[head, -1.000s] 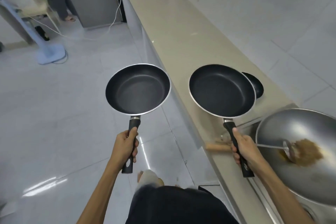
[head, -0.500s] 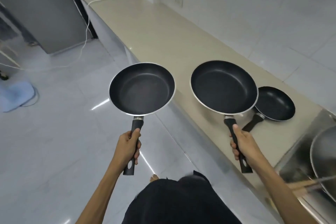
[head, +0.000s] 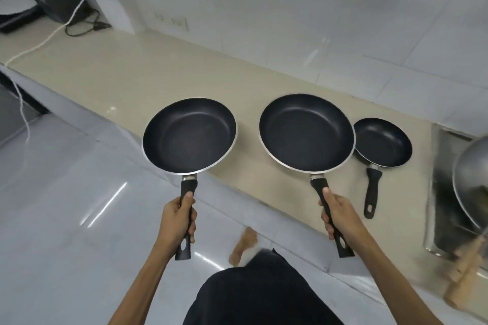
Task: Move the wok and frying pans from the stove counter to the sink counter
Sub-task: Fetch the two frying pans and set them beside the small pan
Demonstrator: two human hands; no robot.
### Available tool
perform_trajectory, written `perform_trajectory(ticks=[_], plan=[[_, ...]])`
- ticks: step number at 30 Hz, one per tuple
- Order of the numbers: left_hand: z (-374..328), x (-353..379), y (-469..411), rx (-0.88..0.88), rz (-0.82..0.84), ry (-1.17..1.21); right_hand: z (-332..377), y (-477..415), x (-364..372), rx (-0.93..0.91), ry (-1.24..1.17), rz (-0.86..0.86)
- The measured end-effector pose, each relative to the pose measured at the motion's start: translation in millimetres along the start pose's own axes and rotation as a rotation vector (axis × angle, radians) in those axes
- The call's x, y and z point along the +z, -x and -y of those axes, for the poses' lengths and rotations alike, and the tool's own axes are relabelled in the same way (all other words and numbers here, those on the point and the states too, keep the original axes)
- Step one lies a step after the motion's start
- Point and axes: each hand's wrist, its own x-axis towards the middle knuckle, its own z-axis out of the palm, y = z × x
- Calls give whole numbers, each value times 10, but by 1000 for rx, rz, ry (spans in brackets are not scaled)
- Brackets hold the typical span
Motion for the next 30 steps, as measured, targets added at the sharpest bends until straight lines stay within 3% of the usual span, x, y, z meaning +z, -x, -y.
perform_trajectory(ticks=[16,30], plan=[[-454,125,-1972,29,272,-134,153,-830,637,118,-209,-219],[-535,296,-2601,24,380,-206,243,-1074,939,159,-200,-277]])
